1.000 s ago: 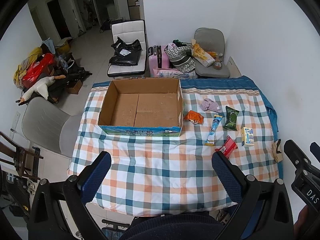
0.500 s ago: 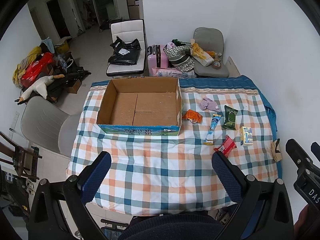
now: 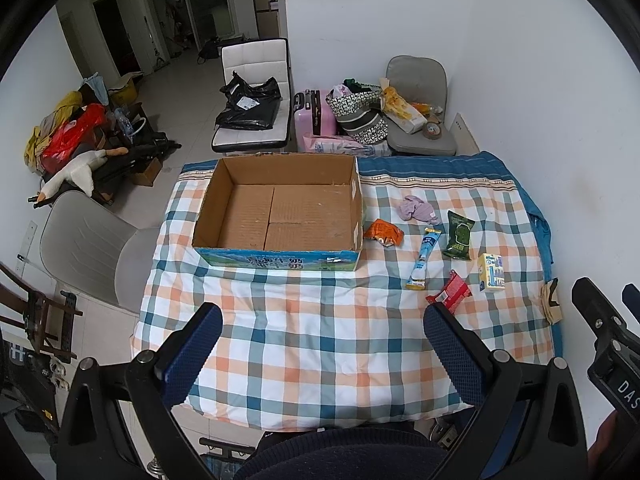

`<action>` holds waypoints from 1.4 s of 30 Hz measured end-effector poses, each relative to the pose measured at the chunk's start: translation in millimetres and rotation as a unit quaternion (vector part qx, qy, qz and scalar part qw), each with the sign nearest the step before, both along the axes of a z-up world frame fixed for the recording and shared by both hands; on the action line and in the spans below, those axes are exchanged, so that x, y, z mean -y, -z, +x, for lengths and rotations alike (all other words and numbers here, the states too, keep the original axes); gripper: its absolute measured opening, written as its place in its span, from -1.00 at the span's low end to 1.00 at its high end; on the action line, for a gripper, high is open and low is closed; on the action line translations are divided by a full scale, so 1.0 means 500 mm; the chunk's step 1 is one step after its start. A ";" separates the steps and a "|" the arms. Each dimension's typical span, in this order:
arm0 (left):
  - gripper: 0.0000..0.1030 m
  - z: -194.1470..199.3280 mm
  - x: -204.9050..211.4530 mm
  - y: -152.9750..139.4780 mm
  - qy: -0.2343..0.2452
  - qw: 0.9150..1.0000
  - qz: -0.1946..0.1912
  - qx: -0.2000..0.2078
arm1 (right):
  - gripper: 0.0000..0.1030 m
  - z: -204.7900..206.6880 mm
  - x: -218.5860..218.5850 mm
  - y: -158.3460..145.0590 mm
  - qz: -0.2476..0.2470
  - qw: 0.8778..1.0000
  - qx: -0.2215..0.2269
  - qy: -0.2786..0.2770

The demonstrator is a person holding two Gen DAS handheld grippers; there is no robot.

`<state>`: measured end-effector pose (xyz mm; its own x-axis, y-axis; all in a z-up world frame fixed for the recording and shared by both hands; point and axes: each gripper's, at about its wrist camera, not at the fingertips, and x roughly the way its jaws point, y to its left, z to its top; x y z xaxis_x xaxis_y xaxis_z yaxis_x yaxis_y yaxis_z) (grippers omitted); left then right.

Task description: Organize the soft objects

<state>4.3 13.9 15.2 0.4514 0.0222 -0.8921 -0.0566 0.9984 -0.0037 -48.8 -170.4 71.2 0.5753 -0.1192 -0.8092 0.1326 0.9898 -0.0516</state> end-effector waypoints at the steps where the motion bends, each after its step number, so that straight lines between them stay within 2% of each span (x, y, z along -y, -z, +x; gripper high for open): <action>1: 1.00 0.000 -0.001 -0.001 0.000 1.000 0.000 0.000 | 1.00 0.000 -0.001 0.000 0.000 1.000 0.000 0.000; 26: 1.00 -0.001 -0.003 -0.001 0.003 1.000 -0.001 -0.003 | 1.00 0.001 -0.003 0.001 0.001 1.000 -0.004 -0.001; 32: 1.00 0.037 0.024 0.001 0.018 1.000 -0.001 -0.012 | 1.00 0.030 0.049 0.033 0.020 0.999 -0.017 0.018; 35: 1.00 0.092 0.056 0.030 0.029 0.999 -0.002 -0.016 | 1.00 0.068 0.106 0.074 0.040 0.998 -0.030 0.044; 40: 1.00 0.216 0.150 0.135 0.062 0.997 -0.012 -0.033 | 1.00 0.148 0.223 0.156 0.056 0.993 -0.059 0.089; 42: 1.00 0.267 0.195 0.175 0.080 0.996 -0.011 -0.049 | 1.00 0.189 0.275 0.208 0.067 0.989 -0.082 0.102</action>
